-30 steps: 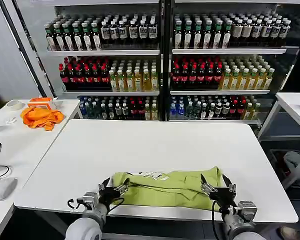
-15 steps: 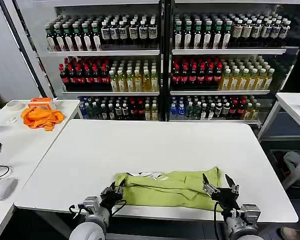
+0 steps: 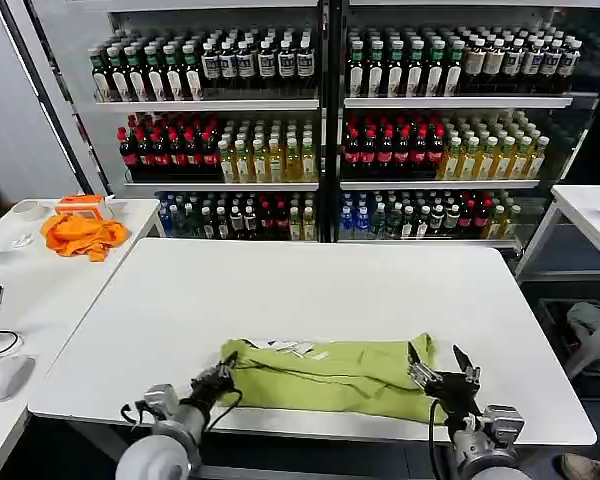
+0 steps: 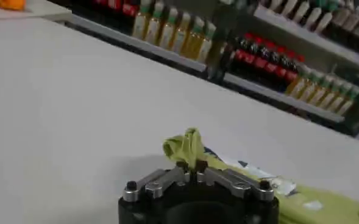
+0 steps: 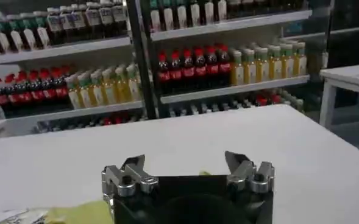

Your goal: Fold and organize the clothes.

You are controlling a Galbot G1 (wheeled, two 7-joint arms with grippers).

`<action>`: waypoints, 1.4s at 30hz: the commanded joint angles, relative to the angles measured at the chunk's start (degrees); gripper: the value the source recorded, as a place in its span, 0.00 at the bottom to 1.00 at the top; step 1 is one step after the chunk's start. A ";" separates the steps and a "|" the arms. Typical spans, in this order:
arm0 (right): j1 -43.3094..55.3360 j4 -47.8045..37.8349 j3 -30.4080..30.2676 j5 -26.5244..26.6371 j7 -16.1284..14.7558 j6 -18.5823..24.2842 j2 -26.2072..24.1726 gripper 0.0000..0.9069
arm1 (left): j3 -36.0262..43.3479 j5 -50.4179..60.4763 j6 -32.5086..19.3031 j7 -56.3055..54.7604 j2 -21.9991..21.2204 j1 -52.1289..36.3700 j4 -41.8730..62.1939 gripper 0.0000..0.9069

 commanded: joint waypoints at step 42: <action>2.85 -2.77 2.32 5.14 -0.54 -0.06 -4.84 1.00 | 20.76 -16.81 4.35 -3.52 -7.51 -17.05 6.22 0.66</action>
